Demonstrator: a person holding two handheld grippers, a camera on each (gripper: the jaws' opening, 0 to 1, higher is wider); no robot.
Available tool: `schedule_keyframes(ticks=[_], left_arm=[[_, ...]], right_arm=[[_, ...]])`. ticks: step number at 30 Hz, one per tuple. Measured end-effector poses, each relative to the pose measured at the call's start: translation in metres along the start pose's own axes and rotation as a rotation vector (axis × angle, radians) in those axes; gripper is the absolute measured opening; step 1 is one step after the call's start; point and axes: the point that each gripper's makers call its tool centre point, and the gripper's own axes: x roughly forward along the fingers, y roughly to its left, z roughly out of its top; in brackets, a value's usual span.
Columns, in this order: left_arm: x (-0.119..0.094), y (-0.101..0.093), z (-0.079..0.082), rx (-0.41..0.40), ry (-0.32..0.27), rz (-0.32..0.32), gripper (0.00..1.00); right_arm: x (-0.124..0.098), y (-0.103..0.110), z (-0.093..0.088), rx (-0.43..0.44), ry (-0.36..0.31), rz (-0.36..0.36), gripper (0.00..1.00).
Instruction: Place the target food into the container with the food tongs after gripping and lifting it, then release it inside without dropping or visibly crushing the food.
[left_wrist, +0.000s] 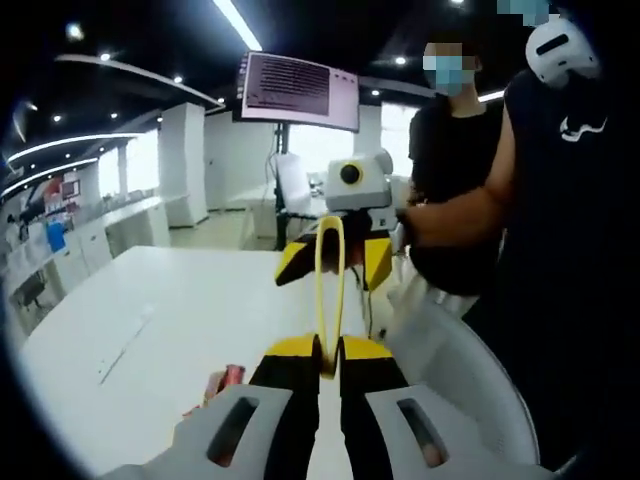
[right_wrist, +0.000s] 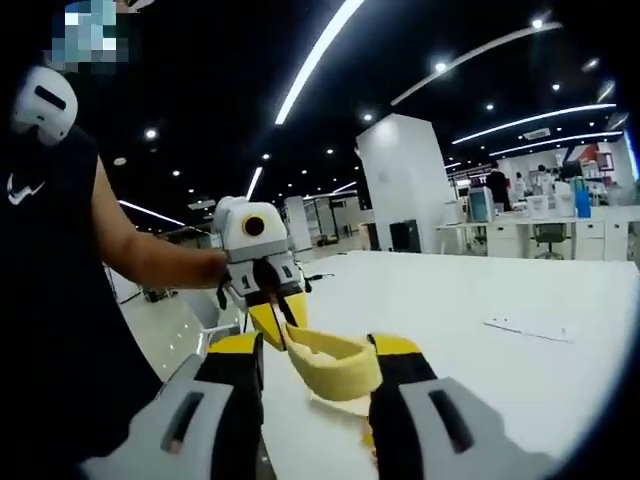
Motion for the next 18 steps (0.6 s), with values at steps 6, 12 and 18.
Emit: schedule_keyframes(ticks=[6,12,18], left_arm=[[0.0,-0.003,0.005,-0.007,-0.013,-0.019,0.01],[0.001,-0.015,0.015,-0.035,-0.045,-0.074,0.01],[0.004,-0.017,0.024,-0.05,-0.063,-0.09,0.01]], right_arm=[[0.008,0.015,0.016,0.019,-0.038,0.071,0.32],[0.013,0.029,0.022,0.007,-0.033,0.136,0.2],[0.018,0.034,0.028,0.002,-0.04,0.166,0.21]])
